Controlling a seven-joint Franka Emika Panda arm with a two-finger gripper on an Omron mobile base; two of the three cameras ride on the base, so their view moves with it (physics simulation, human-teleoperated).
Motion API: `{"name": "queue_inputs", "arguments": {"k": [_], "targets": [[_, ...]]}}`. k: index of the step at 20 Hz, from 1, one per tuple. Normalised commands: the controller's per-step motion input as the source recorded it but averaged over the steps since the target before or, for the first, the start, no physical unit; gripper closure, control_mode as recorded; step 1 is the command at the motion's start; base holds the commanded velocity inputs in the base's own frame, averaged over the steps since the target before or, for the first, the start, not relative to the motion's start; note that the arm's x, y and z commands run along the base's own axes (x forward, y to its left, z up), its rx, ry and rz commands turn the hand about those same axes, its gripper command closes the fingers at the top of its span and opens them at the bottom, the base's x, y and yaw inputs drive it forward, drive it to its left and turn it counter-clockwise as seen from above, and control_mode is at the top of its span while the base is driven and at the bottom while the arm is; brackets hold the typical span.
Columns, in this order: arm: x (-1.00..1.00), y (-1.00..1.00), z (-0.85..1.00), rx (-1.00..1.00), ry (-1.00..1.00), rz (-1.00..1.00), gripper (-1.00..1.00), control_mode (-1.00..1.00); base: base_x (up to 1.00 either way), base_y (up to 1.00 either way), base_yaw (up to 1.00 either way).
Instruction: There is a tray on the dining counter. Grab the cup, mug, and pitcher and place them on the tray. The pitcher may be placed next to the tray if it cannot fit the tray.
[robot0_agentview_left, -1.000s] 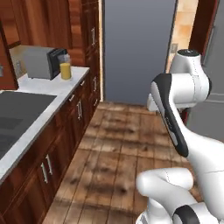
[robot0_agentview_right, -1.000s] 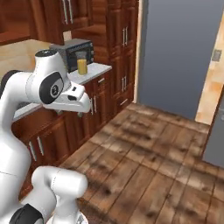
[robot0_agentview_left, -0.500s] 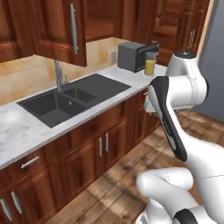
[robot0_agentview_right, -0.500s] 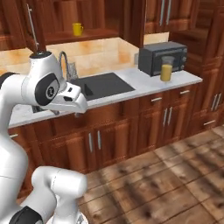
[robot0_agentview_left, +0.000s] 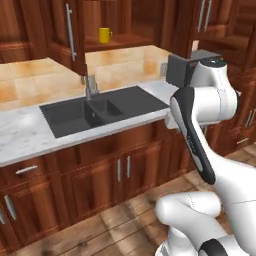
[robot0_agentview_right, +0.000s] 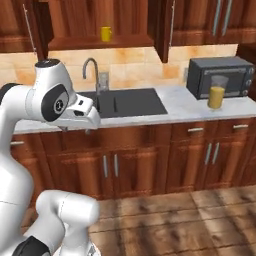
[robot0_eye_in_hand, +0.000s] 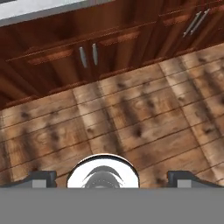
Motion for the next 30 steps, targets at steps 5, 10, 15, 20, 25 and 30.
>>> {"name": "queue_inputs", "arguments": {"k": [5, 10, 15, 20, 25, 30], "targets": [[0.0, 0.0, 0.0, 0.0, 0.0, 0.0, -1.0, 1.0, 0.64, -0.66, 0.58], [0.0, 0.0, 0.0, 0.0, 0.0, 0.0, -1.0, 1.0, 0.79, -0.43, 0.32], [0.0, 0.0, 0.0, 0.0, 0.0, 0.0, -1.0, 1.0, 0.9, -0.26, 0.05], [0.0, 0.0, 0.0, 0.0, 0.0, 0.0, -1.0, 1.0, 0.51, -0.18, -0.02], [0.0, 0.0, 0.0, 0.0, 0.0, 0.0, -1.0, 1.0, 0.41, -0.13, -0.15], [0.0, 0.0, 0.0, 0.0, 0.0, 0.0, -1.0, 1.0, 0.84, -0.23, 0.12]]}}
